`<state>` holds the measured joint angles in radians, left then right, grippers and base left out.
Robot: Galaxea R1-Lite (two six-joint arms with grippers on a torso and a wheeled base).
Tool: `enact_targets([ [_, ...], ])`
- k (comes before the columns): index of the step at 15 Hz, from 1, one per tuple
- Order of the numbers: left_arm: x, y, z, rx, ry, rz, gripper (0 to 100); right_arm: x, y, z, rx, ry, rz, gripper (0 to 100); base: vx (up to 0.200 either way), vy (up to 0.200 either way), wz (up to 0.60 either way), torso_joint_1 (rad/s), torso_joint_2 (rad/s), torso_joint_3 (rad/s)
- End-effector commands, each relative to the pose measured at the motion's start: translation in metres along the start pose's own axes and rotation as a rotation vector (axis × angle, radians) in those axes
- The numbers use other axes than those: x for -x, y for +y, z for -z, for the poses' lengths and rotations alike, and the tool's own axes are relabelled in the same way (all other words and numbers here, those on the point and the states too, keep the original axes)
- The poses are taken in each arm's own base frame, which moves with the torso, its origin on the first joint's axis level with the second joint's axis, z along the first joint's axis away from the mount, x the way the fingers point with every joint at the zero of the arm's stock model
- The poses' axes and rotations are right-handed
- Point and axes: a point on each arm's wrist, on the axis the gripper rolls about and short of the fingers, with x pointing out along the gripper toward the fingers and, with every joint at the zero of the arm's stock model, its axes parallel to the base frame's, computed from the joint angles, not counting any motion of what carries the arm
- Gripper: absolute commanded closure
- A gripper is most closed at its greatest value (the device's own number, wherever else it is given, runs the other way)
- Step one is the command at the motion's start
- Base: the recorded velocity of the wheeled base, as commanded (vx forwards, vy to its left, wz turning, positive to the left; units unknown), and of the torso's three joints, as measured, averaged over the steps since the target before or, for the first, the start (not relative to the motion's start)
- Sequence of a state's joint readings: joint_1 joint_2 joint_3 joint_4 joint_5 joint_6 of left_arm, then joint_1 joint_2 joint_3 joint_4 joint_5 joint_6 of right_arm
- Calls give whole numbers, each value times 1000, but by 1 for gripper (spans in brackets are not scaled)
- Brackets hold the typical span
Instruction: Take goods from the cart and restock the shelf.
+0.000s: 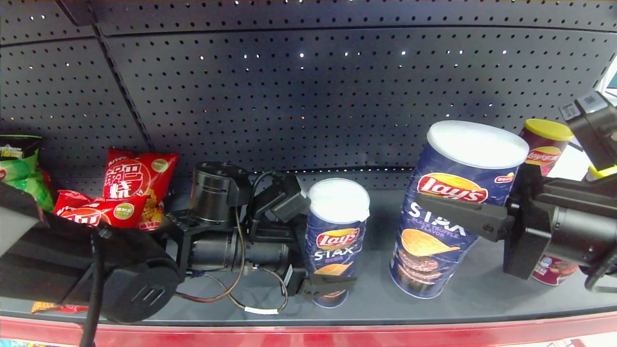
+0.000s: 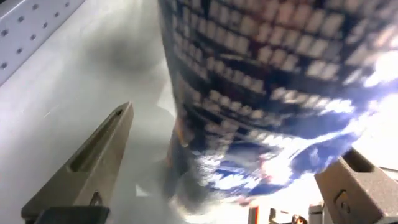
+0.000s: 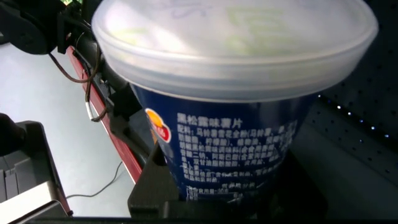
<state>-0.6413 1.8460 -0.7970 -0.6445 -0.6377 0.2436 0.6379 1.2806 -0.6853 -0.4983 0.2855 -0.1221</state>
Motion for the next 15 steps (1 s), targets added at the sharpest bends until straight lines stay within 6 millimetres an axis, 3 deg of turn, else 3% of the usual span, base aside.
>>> enact_targets([
  [1, 8, 3, 4, 11, 6, -21, 0, 0, 0, 0, 1, 0, 0, 100, 0, 0, 0, 0, 0, 0],
  [5, 29, 9, 13, 40, 22, -76, 0, 0, 1, 1, 0, 2, -2, 100, 0, 0, 0, 0, 0, 0],
  [9, 43, 15, 10, 40, 6, -123, 0, 0, 1, 0, 1, -1, -3, 100, 0, 0, 0, 0, 0, 0],
  [13, 58, 12, -6, 7, -44, -155, 0, 0, 1, 1, 0, 2, -3, 100, 0, 0, 0, 0, 0, 0],
  [15, 77, 6, -21, -24, -96, -196, 0, 0, 1, 1, -1, 5, -4, 100, 0, 0, 0, 0, 0, 0],
])
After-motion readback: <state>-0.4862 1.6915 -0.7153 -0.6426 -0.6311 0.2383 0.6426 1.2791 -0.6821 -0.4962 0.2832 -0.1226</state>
